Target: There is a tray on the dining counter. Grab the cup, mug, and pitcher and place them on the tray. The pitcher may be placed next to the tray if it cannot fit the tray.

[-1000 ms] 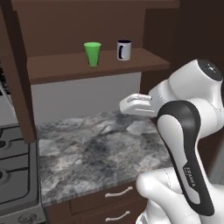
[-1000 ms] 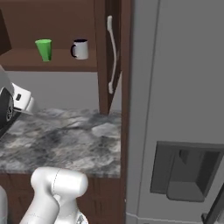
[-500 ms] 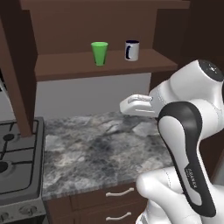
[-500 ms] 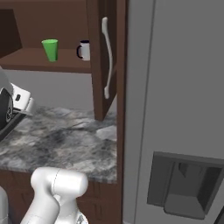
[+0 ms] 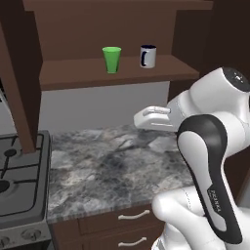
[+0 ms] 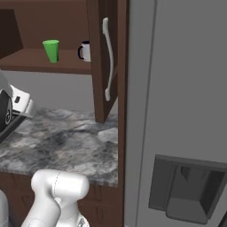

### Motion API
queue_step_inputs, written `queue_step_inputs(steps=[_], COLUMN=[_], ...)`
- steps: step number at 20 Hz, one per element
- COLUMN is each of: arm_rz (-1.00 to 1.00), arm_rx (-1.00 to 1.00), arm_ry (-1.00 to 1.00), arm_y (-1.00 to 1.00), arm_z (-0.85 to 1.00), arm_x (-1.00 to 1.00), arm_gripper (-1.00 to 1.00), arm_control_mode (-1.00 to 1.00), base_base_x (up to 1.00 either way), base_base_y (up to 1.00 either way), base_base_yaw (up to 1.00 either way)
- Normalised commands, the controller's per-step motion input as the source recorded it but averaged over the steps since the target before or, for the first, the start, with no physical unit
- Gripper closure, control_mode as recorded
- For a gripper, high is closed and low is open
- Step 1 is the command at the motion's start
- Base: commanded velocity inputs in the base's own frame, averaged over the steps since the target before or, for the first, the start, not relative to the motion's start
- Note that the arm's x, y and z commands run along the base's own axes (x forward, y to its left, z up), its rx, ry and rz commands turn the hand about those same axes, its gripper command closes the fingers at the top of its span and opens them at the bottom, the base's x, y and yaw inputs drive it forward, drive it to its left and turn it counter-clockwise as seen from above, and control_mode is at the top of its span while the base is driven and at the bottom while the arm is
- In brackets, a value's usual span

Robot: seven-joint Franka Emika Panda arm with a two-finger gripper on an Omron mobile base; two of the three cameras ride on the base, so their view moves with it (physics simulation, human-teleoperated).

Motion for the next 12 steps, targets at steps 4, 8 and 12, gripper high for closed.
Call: queue_step_inputs(steps=[4, 8, 12], arm_rz=[-0.22, -0.22, -0.18], arm_rx=[0.00, 0.00, 0.09], arm_ry=[-0.10, -0.12, -0.02], arm_y=[-0.07, -0.08, -0.23], arm_z=[0.14, 0.46, 0.60], arm_x=[0.45, 0.25, 0.08], arm_gripper=[-1.00, -1.00, -1.00], arm_control_mode=[-1.00, -1.00, -1.00], base_base_x=[0.00, 0.00, 0.00], base_base_y=[0.00, 0.00, 0.00], base_base_yaw=[0.00, 0.00, 0.00])
